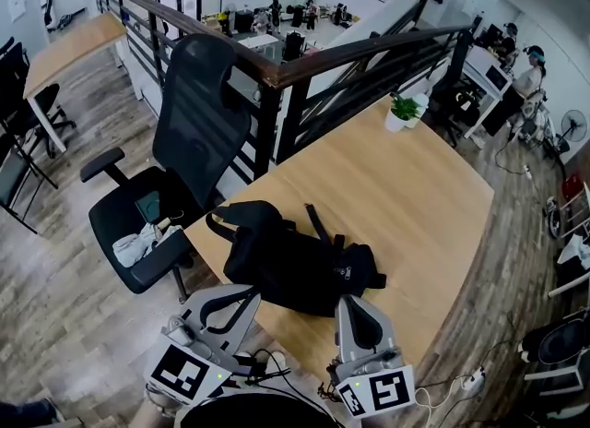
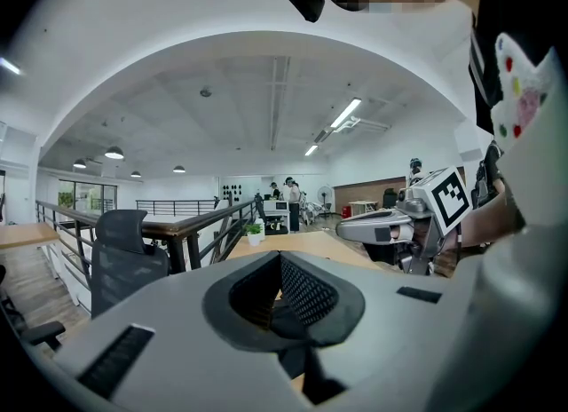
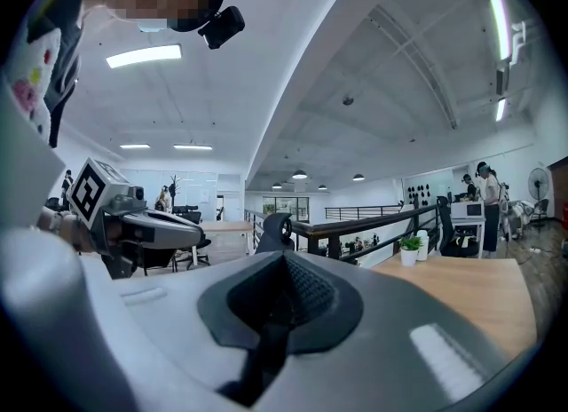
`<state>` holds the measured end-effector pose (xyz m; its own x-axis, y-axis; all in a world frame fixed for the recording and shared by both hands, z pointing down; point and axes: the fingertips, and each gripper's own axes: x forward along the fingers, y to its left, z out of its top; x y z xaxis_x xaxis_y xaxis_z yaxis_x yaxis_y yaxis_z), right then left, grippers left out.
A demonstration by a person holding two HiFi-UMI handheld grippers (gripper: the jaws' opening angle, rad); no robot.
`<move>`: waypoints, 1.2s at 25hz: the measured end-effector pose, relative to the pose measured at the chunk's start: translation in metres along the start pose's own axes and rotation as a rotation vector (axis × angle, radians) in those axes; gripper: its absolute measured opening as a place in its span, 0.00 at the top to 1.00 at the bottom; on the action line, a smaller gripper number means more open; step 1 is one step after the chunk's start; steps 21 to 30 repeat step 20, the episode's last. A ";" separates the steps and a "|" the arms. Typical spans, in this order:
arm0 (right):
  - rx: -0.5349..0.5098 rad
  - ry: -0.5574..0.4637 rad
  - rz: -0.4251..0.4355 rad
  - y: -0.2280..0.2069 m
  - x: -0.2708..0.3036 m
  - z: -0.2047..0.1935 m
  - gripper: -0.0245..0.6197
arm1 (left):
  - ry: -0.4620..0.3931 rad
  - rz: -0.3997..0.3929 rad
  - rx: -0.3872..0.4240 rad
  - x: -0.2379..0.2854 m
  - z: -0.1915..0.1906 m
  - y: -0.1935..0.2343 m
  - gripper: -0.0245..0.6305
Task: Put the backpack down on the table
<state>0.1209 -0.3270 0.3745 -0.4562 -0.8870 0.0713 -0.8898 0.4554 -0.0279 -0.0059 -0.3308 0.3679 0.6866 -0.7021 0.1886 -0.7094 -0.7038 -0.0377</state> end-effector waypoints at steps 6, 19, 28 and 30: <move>0.002 0.008 0.000 0.001 -0.002 -0.004 0.95 | -0.010 -0.004 -0.007 0.002 0.001 -0.002 0.95; -0.001 0.009 -0.010 0.000 -0.007 -0.002 0.95 | -0.017 -0.001 -0.018 0.002 0.006 -0.002 0.95; -0.001 0.009 -0.010 0.001 -0.007 -0.002 0.95 | -0.018 -0.002 -0.017 0.002 0.006 -0.002 0.95; -0.001 0.009 -0.010 0.001 -0.007 -0.002 0.95 | -0.018 -0.002 -0.017 0.002 0.006 -0.002 0.95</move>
